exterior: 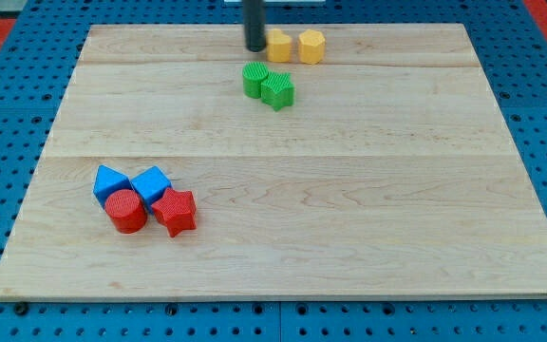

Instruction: Move green circle along with green star towards the center

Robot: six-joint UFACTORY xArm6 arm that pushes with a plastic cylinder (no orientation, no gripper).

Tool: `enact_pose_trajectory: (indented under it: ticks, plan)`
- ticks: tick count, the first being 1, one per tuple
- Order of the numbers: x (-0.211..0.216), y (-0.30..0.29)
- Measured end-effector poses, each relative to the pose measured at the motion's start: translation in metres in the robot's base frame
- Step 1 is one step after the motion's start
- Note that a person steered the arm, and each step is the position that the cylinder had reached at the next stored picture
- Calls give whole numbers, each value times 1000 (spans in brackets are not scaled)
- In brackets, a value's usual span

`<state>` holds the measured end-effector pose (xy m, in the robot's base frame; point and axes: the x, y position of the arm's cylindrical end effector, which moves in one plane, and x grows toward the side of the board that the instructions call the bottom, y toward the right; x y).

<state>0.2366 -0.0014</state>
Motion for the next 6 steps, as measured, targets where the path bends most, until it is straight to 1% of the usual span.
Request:
enact_pose_trajectory:
  ticks: [1, 2, 4, 5, 6]
  plan:
    - [7, 10]
    - [24, -18]
    - [45, -39]
    - [69, -19]
    - [70, -7]
